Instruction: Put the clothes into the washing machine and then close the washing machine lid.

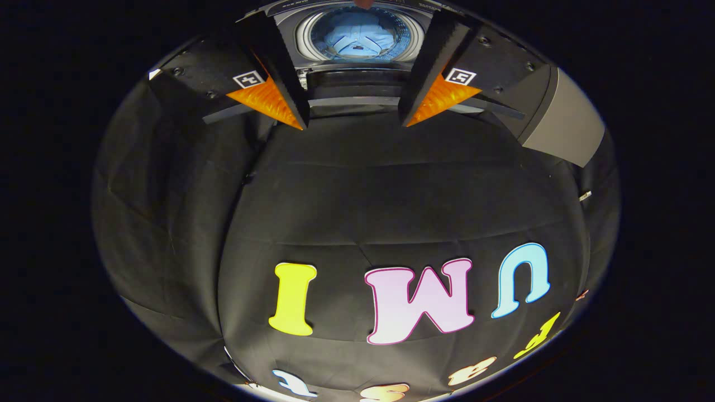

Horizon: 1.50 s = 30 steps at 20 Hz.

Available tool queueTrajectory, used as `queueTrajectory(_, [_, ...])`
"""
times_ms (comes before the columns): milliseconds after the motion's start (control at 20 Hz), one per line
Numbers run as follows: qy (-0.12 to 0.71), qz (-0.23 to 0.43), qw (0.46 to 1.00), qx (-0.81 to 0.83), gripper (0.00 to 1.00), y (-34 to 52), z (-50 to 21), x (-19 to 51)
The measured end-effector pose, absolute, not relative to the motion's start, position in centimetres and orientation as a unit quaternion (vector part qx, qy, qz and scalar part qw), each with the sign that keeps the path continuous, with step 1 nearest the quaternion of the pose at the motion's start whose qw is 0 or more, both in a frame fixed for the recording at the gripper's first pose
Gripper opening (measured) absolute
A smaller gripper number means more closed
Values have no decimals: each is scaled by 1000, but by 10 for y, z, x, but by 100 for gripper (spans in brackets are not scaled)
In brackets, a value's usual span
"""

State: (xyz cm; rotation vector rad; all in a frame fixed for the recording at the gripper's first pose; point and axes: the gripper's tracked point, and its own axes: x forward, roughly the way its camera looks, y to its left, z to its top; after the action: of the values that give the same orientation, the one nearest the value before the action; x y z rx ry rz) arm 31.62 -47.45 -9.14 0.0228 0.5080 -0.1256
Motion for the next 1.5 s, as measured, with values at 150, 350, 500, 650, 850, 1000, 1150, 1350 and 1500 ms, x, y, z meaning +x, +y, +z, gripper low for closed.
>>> queueTrajectory(150, [247, -63, 967, 11, 100, -475, -90, 317])
queueTrajectory(350, [239, -60, 969, 12, 100, -474, -90, 317])
queueTrajectory(500, [229, -59, 971, 17, 100, -473, -90, 320])
queueTrajectory(650, [223, -60, 973, 17, 100, -473, -89, 320])
queueTrajectory(850, [217, -57, 974, 18, 100, -473, -89, 320])
queueTrajectory(1000, [227, -54, 972, 20, 100, -472, -96, 317])
queueTrajectory(1150, [291, -45, 955, 37, 99, -462, -127, 298])
queueTrajectory(1350, [338, -33, 940, 44, 99, -460, -165, 258])
queueTrajectory(1500, [363, -36, 930, 44, 99, -462, -187, 240])
